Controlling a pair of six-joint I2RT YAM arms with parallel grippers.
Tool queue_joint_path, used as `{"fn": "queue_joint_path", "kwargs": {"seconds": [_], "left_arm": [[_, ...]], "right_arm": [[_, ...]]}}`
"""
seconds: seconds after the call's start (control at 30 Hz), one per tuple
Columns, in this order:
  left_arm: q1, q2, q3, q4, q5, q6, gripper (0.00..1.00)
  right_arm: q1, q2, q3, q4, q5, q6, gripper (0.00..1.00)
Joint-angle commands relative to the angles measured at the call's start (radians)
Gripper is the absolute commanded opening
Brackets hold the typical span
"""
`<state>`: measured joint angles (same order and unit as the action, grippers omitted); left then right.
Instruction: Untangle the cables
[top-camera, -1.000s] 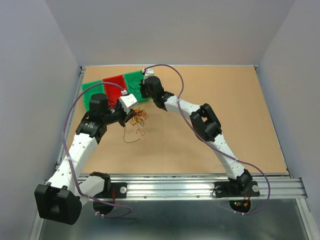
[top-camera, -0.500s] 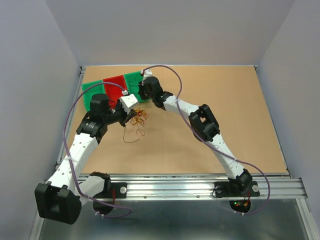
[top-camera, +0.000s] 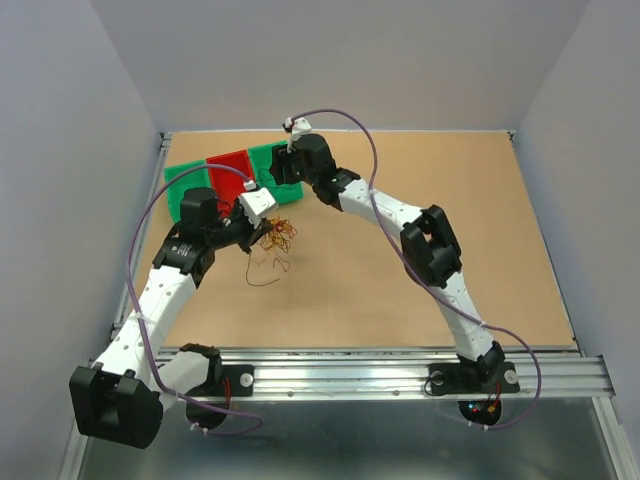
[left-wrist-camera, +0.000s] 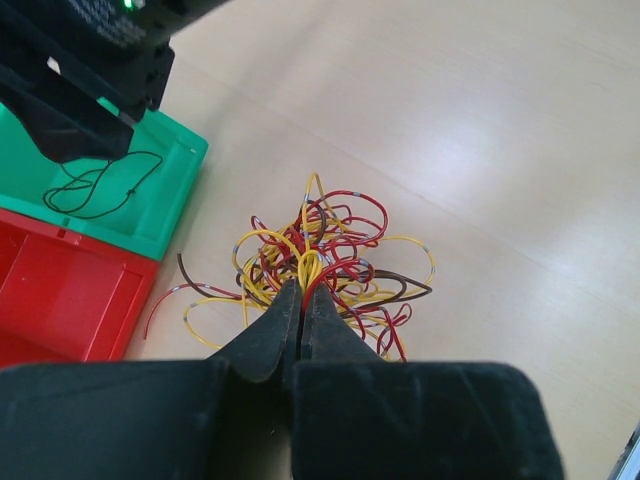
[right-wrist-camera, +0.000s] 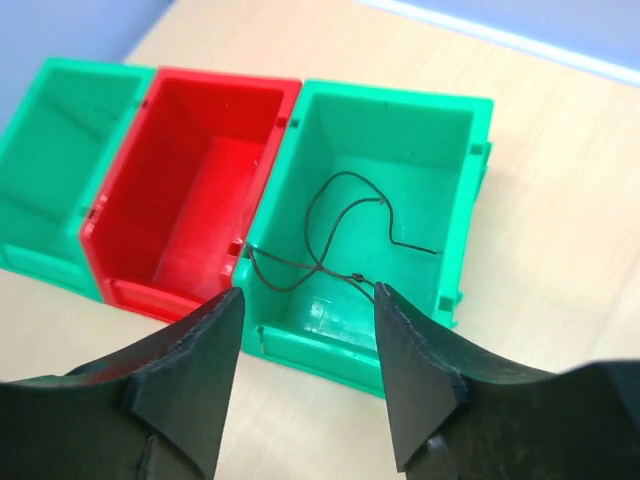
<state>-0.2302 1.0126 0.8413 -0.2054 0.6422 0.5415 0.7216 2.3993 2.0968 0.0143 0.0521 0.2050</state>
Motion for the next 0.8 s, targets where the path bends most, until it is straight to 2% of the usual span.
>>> {"fn": "queue_joint_path", "kwargs": {"seconds": [0.0, 0.07, 0.1, 0.13, 0.17, 0.23, 0.27, 0.33, 0.37, 0.47, 0.63, 0.77], "left_arm": [[-0.011, -0.002, -0.011, 0.050, 0.013, -0.005, 0.00], [-0.012, 0.004, -0.008, 0.054, 0.014, -0.009, 0.00], [-0.015, 0.006, -0.005, 0.057, 0.013, -0.012, 0.00], [-0.020, 0.014, -0.002, 0.057, 0.014, -0.015, 0.00], [-0.023, 0.015, -0.001, 0.058, 0.013, -0.018, 0.00], [-0.037, 0.023, 0.005, 0.060, 0.014, -0.023, 0.00], [-0.041, 0.024, 0.008, 0.061, 0.011, -0.028, 0.00], [-0.050, 0.024, 0.010, 0.063, 0.008, -0.031, 0.00], [-0.058, 0.023, 0.008, 0.063, 0.008, -0.029, 0.00], [-0.067, 0.008, -0.007, 0.076, 0.010, -0.029, 0.00], [-0.074, -0.011, -0.048, 0.113, 0.027, -0.044, 0.00], [-0.075, 0.000, -0.074, 0.141, 0.057, -0.064, 0.00]], "right_arm": [[0.010, -0.150, -0.110, 0.030, -0.005, -0.018, 0.63], [0.010, -0.208, -0.221, 0.032, 0.011, -0.021, 0.65], [0.010, -0.274, -0.266, 0.038, 0.017, -0.030, 0.69], [0.012, -0.311, -0.391, 0.047, 0.023, -0.032, 0.71], [0.010, -0.350, -0.458, 0.093, 0.026, -0.033, 0.78], [0.010, -0.487, -0.623, 0.159, 0.032, -0.030, 0.83], [0.010, -0.543, -0.793, 0.240, 0.040, -0.023, 0.86], [0.010, -0.691, -0.956, 0.341, 0.045, -0.003, 0.88], [0.012, -0.734, -1.107, 0.413, 0.022, 0.013, 0.89], [0.012, -0.859, -1.311, 0.507, -0.078, 0.045, 0.89], [0.027, -0.913, -1.489, 0.668, -0.216, 0.088, 0.87], [0.062, -0.885, -1.515, 0.776, -0.323, 0.088, 0.87]]}}
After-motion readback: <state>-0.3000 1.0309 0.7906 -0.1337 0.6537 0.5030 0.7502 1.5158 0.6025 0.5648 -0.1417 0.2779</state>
